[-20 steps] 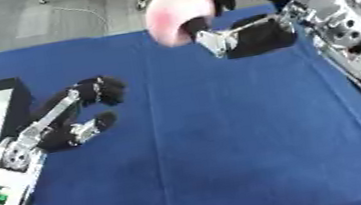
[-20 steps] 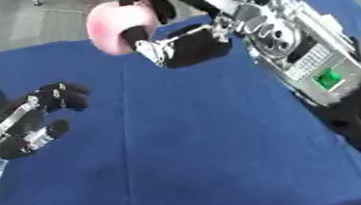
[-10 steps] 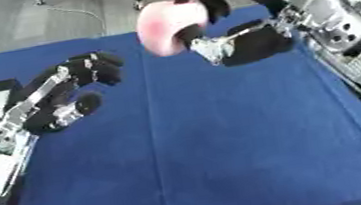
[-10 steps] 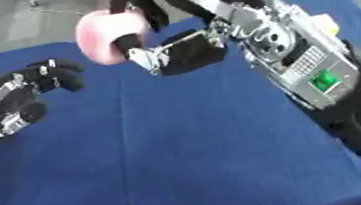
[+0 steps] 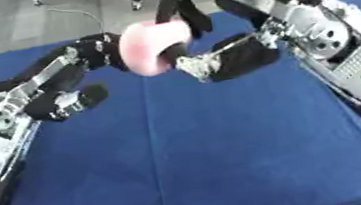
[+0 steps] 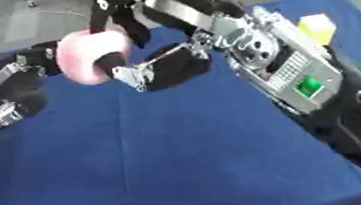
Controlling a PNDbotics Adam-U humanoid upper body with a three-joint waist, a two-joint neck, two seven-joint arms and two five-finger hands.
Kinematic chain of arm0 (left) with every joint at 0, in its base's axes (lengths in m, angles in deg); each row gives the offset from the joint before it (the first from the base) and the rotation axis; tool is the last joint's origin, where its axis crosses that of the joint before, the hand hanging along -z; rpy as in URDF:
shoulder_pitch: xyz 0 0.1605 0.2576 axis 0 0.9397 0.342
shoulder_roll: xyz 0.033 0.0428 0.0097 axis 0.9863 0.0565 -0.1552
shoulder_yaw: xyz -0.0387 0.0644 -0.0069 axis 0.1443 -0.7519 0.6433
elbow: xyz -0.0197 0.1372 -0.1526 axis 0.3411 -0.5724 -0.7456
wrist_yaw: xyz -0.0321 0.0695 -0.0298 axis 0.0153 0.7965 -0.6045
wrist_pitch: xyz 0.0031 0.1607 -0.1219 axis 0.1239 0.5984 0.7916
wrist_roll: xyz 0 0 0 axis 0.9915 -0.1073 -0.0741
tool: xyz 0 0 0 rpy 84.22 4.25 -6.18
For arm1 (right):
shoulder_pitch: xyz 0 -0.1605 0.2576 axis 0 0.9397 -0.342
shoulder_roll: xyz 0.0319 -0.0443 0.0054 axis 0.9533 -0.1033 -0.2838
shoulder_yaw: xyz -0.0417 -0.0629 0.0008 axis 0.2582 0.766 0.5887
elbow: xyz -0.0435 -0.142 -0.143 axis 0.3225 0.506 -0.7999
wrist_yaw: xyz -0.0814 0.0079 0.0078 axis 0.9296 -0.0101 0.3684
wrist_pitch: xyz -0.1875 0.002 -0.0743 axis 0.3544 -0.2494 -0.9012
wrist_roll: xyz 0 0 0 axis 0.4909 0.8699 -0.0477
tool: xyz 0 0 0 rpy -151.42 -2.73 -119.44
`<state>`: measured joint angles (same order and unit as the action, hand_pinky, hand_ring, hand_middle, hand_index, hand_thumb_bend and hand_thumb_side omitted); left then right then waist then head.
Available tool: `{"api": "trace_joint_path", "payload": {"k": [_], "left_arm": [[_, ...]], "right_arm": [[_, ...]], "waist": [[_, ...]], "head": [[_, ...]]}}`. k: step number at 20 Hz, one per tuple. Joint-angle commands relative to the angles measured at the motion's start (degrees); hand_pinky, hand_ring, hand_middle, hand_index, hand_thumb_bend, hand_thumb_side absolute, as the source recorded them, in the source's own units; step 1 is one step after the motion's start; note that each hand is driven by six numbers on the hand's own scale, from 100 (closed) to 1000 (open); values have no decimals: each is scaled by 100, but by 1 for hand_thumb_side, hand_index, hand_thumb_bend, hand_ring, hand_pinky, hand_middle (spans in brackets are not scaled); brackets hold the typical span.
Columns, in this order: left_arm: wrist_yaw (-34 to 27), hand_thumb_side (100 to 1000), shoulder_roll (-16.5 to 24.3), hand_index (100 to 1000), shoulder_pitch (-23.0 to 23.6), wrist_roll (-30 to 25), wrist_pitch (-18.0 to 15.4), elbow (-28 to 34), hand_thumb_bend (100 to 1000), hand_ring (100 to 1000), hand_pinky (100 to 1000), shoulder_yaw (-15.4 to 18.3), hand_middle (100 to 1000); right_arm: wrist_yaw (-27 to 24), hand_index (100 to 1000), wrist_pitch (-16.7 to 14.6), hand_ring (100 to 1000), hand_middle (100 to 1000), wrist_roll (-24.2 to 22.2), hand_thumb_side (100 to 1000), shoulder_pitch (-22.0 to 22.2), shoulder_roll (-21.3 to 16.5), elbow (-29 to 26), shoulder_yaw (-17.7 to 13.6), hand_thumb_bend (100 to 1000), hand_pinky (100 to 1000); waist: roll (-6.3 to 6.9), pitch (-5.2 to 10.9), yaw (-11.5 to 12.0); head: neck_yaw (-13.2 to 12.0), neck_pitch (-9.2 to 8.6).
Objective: Pick up the objects with one hand, pass them to the other hand, and then place them into the box on the other side of the table.
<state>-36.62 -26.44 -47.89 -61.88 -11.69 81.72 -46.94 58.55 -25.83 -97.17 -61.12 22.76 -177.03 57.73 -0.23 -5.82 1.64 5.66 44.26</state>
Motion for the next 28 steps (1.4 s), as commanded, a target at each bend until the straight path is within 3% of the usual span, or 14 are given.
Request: {"api": "trace_joint_path", "payload": {"k": [1,12,17,28], "left_arm": [[-35,730,97,763,-184,10,-11,159,543,736,767,-35,804],[209,646,-2,793,-266,64,50,247,602,750,778,-203,821],[327,644,-29,812,-310,127,129,308,631,755,781,-224,825],[580,635,-117,808,-337,889,489,388,633,750,774,-147,824]], "right_arm": [[15,358,27,298,166,-89,100,-149,-20,-88,-6,100,620],[129,357,40,288,165,-144,100,-168,3,-88,25,100,609],[172,358,-93,286,166,-80,100,-76,-97,-88,3,100,616],[495,354,-284,281,164,-77,100,62,-115,-88,53,100,624]], "waist": [[30,63,7],[54,56,25],[50,55,37],[41,49,49]], "head": [[19,-14],[43,-14],[50,-14],[63,-14]]}}
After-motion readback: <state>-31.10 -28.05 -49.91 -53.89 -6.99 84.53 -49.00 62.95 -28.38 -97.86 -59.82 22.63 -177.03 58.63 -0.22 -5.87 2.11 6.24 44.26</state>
